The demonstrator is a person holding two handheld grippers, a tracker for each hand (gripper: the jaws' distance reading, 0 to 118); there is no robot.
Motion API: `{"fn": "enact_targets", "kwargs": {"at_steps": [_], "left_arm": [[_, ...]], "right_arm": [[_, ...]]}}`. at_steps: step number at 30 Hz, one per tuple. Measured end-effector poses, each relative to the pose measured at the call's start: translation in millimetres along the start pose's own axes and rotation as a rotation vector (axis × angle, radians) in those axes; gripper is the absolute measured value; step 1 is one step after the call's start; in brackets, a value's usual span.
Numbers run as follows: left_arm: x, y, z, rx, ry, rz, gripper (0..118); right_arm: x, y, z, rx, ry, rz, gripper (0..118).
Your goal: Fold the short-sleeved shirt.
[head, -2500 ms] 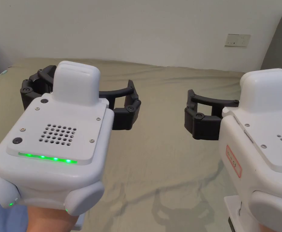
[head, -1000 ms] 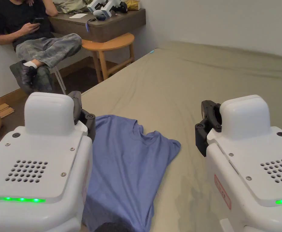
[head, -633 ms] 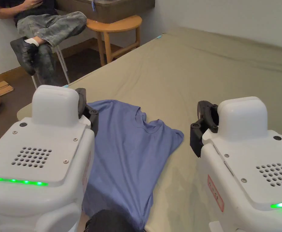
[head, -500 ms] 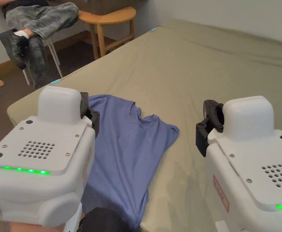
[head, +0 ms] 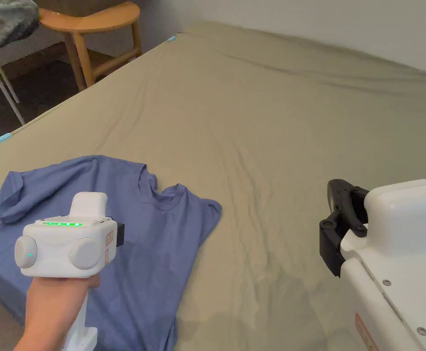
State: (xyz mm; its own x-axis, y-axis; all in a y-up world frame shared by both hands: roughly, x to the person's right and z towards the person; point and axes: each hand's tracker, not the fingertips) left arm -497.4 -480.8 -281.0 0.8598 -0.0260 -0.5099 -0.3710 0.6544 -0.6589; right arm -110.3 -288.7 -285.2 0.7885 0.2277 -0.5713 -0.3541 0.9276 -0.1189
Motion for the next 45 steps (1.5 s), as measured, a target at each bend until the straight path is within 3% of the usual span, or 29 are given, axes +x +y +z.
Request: {"fn": "enact_targets", "kwargs": {"at_steps": [2,3,4,9,13,15,16,17,18,19,21,24,29,37,45], "left_arm": [[-2,5,-25,-0.048,-0.01,0.027,99],[-4,8,-40,-0.077,-0.009,0.042,118],[-5,9,-52,-0.104,0.005,0.049,111],[6,17,-100,-0.156,0.054,-0.007,114],[5,9,-93,-0.148,0.049,0.004,115],[16,4,-81,-0.101,0.097,-0.062,108],[24,2,-76,-0.066,0.072,-0.12,90],[31,1,-70,-0.042,0.039,-0.127,64],[37,-1,-67,-0.025,-0.008,-0.112,28],[45,-1,-71,-0.05,0.037,-0.114,5],[37,0,-80,-0.062,0.05,-0.073,4],[8,2,-75,-0.056,-0.082,0.163,4],[6,1,-5,0.171,-0.083,0.125,4],[-12,9,112,0.433,-0.129,0.279,4],[-10,32,233,0.746,-0.151,0.229,4]], "right_arm": [[8,-5,-6,-0.038,-0.005,-0.023,1],[12,-8,-10,-0.054,-0.01,-0.037,1],[14,-11,-13,-0.065,-0.02,-0.044,1],[22,-23,-27,-0.114,-0.048,-0.057,1],[21,-29,-32,-0.134,-0.05,-0.059,1],[16,-32,-33,-0.128,-0.11,-0.015,1],[14,-33,-34,-0.125,-0.133,0.011,1],[13,-34,-34,-0.129,-0.126,0.017,1],[14,-33,-34,-0.133,-0.11,0.008,1],[14,-33,-34,-0.139,-0.087,-0.006,1],[15,-32,-31,-0.14,-0.077,-0.023,1],[17,-29,-20,-0.126,-0.085,-0.019,1],[28,-26,-3,-0.11,-0.106,-0.04,1],[37,-14,31,-0.059,-0.139,-0.079,1],[41,-3,66,-0.007,-0.155,-0.079,1]]}}
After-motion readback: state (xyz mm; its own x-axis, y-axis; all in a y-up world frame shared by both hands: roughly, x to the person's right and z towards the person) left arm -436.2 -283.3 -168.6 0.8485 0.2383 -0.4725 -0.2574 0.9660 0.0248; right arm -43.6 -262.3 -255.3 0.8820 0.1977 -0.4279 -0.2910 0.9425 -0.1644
